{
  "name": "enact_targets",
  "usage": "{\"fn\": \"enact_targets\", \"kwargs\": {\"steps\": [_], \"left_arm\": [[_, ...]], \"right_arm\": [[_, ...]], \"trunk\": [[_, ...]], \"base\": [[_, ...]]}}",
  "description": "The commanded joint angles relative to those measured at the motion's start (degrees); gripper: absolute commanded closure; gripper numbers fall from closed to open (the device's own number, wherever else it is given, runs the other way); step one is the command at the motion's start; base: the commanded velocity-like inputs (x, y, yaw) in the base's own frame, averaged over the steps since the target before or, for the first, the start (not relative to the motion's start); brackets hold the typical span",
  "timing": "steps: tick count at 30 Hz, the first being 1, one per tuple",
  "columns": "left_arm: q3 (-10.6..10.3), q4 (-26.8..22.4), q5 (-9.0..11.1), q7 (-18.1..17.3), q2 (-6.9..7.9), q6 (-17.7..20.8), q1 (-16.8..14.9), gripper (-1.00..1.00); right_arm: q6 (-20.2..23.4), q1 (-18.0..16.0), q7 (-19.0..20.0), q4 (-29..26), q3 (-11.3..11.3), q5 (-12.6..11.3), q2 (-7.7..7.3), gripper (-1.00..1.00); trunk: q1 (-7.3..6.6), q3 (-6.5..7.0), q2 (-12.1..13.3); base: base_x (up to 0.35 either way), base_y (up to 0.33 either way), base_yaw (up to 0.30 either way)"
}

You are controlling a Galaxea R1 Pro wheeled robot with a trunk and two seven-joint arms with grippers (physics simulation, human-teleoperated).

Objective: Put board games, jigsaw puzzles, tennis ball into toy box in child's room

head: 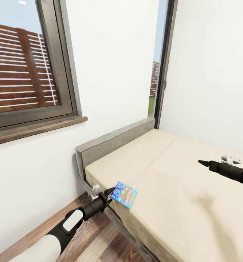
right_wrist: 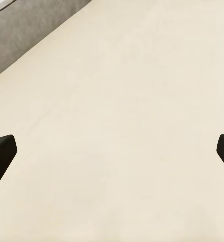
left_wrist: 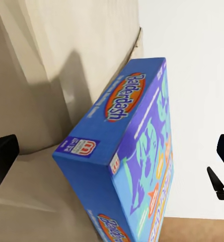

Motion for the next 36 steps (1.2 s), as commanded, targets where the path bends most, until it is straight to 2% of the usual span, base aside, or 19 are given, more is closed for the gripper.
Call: {"fn": "enact_targets", "kwargs": {"steps": [1,36], "left_arm": [[-0.1,-3.7,1.2,-0.1,-1.60,0.1,-0.1,-1.00],[0.2,-5.6,1.1,-0.3,-1.11,0.0,2.3,-1.00]], "right_arm": [[0.3,0.0,0.3,0.0,-0.1,0.2,0.00,-1.00],[0.3,0.0,0.3,0.0,0.0,0.3,0.19,-1.00]], "trunk": [[-0.01,-0.05,0.0],[-0.01,-0.05,0.0]], "base": [[0.000,0.000,0.000],[0.000,0.000,0.000]]}}
